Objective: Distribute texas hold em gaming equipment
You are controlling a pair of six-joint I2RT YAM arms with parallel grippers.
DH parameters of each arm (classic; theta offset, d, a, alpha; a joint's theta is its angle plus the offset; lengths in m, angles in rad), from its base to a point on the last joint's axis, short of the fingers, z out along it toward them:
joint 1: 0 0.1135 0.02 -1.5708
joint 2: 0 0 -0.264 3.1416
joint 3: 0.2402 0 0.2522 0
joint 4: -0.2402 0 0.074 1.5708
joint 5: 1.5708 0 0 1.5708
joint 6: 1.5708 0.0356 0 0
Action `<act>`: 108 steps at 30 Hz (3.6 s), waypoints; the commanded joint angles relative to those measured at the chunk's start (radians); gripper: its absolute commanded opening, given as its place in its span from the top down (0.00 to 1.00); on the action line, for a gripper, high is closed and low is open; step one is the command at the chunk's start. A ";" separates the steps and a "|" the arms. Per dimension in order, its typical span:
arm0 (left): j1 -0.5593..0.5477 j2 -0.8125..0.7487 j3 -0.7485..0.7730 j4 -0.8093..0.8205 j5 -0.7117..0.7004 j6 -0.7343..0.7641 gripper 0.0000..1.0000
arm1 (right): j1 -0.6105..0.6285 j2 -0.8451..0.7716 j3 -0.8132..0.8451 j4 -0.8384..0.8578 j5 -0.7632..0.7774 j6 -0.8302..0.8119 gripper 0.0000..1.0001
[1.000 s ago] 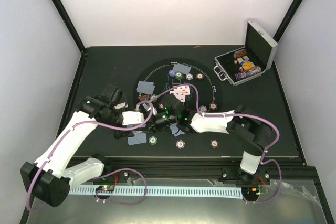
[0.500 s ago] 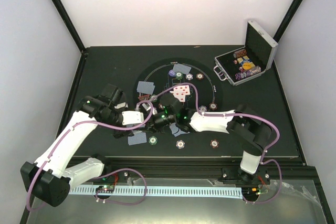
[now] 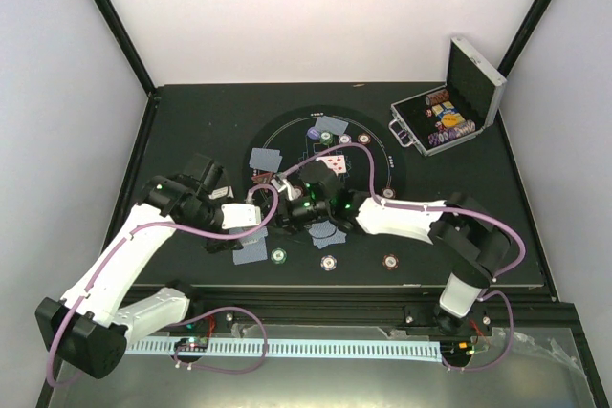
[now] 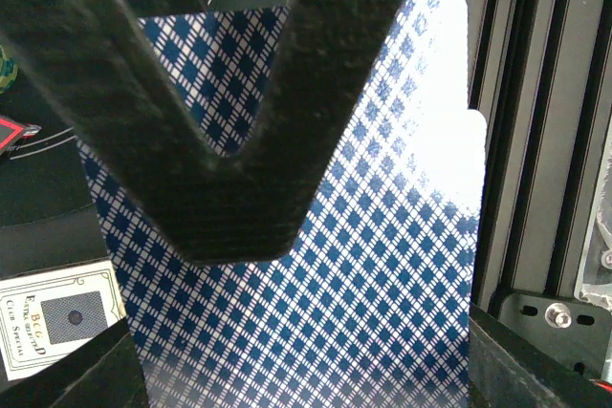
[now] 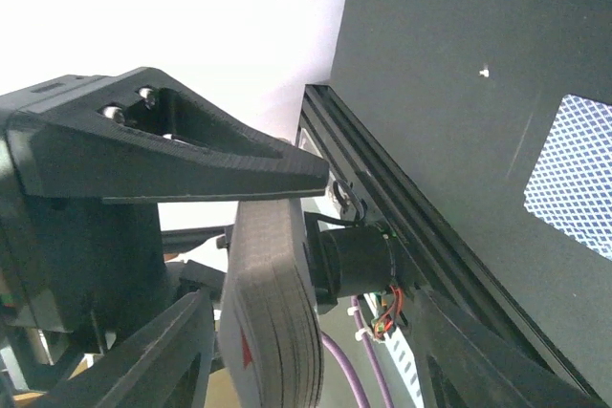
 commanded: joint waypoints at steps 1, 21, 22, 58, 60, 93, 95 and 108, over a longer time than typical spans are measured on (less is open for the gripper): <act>-0.003 -0.014 0.040 -0.021 0.017 0.014 0.96 | 0.003 -0.010 0.020 -0.036 -0.002 -0.020 0.42; -0.004 -0.024 0.038 -0.013 0.003 0.018 0.99 | -0.009 0.031 0.010 -0.121 -0.008 -0.063 0.57; -0.004 -0.026 0.038 -0.013 0.003 0.018 0.98 | -0.010 0.028 0.003 -0.123 -0.008 -0.067 0.58; -0.004 -0.019 0.015 0.000 -0.006 0.012 0.98 | -0.055 -0.125 0.023 -0.303 0.016 -0.151 0.85; -0.004 -0.019 0.014 0.000 -0.008 0.012 0.99 | -0.063 -0.134 0.017 -0.321 0.016 -0.162 0.88; -0.003 -0.018 0.026 -0.012 -0.018 0.003 0.98 | -0.308 0.364 0.822 -1.607 1.273 -0.593 0.99; -0.004 -0.020 0.024 -0.014 -0.019 0.003 0.98 | -0.292 0.442 0.900 -1.648 1.294 -0.582 0.99; -0.004 -0.023 0.023 -0.015 -0.029 0.004 0.98 | -0.210 0.738 1.206 -1.681 1.135 -0.556 0.99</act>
